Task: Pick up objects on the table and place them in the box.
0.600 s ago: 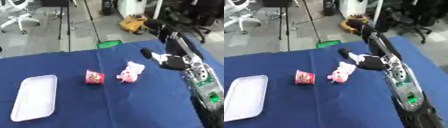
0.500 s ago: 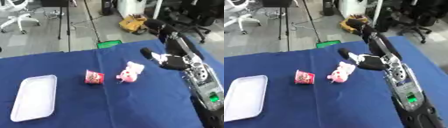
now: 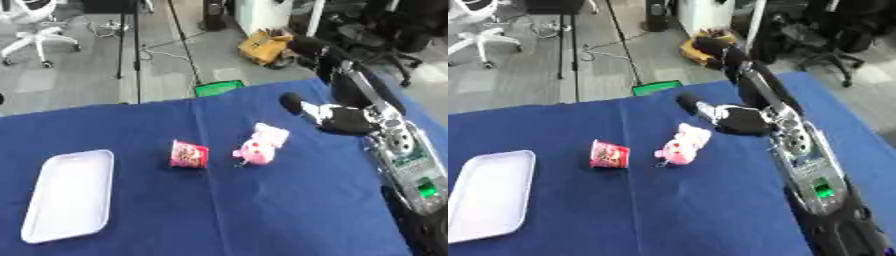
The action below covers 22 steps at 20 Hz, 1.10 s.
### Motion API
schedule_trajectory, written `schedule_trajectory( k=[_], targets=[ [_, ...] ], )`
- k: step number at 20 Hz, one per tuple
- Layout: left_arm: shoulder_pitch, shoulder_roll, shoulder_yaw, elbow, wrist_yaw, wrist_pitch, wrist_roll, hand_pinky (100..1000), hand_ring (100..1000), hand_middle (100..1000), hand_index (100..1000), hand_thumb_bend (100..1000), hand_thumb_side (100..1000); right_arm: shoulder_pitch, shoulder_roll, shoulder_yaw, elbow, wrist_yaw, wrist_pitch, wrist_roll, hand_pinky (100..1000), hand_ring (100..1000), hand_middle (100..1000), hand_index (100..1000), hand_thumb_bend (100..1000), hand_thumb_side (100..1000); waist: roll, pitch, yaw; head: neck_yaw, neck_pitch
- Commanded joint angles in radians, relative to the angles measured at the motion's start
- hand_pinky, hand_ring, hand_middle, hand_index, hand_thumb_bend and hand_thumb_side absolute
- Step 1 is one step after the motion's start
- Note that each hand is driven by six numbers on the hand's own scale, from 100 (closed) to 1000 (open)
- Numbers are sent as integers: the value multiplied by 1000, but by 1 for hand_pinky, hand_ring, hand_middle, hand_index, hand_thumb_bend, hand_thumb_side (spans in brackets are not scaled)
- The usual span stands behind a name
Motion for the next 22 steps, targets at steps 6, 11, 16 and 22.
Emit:
schedule_trajectory(
  k=[6, 11, 16, 22],
  targets=[
    [-2, 11, 7, -17, -4, 2, -2, 672, 729, 792, 844, 505, 754, -94, -120, 23, 219, 137, -31, 109, 963, 982, 891, 944, 582, 387, -16, -22, 5, -4, 6],
    [-1, 10, 6, -15, -3, 2, -4, 672, 729, 792, 844, 505, 755, -134, -138, 35, 374, 201, -55, 181, 964, 989, 894, 944, 591, 394, -17, -22, 6, -3, 10],
    [0, 11, 5, -14, -3, 2, -6, 672, 729, 792, 844, 505, 755, -175, -135, 50, 487, 255, -76, 259, 960, 991, 895, 937, 594, 398, -15, -24, 6, -8, 12],
    [2, 10, 5, -13, -2, 2, -8, 672, 729, 792, 845, 505, 757, -215, -118, 60, 581, 296, -89, 317, 953, 989, 890, 932, 592, 405, -14, -25, 7, -12, 14]
  ],
)
